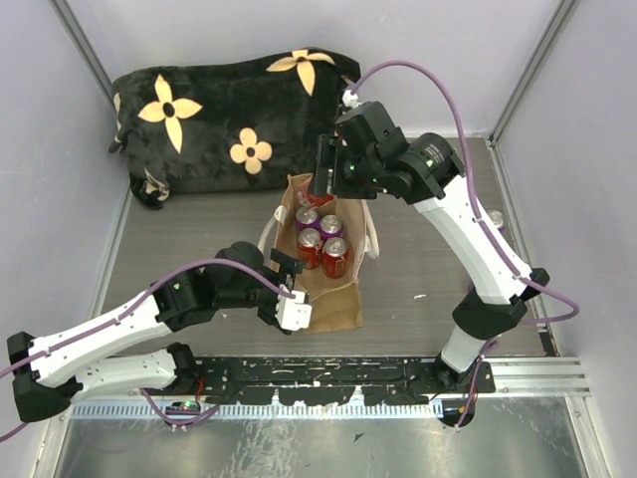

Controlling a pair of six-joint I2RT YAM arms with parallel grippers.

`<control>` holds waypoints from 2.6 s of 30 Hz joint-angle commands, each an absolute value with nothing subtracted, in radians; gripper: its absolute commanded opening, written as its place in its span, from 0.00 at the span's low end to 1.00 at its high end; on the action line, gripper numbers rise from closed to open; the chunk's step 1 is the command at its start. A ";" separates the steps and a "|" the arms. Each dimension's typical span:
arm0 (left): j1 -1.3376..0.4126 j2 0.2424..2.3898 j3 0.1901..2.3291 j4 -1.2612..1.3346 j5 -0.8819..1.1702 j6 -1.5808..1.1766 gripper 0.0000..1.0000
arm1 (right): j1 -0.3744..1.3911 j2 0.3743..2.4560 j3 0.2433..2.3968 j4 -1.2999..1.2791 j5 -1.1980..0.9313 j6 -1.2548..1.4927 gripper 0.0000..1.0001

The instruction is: Place the beverage into the canvas bag

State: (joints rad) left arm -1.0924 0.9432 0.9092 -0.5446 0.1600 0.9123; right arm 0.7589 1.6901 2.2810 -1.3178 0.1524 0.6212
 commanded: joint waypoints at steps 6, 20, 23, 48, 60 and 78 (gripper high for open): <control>-1.103 0.902 0.879 -0.598 0.152 0.879 0.98 | 0.847 1.721 2.246 -1.238 0.150 0.593 0.01; -1.104 0.845 0.870 -0.645 0.113 0.806 0.98 | 0.900 1.868 2.155 -1.253 0.155 0.543 0.01; -1.103 0.840 0.872 -0.657 0.112 0.789 0.98 | 0.900 1.877 2.130 -1.260 0.164 0.543 0.01; -1.103 0.829 0.847 -0.652 0.113 0.790 0.98 | 0.935 1.797 2.023 -1.283 0.139 0.577 0.01; -1.103 0.856 0.859 -0.638 0.122 0.795 0.98 | 0.942 1.753 1.864 -1.235 0.143 0.585 0.01; -1.102 0.852 0.864 -0.635 0.118 0.804 0.98 | 0.942 1.886 1.827 -1.068 0.197 0.524 0.01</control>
State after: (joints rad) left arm -1.0962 0.8532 0.8658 -0.6182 0.0990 0.8005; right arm 0.9352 1.8935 1.8084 -1.1652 0.1562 0.5461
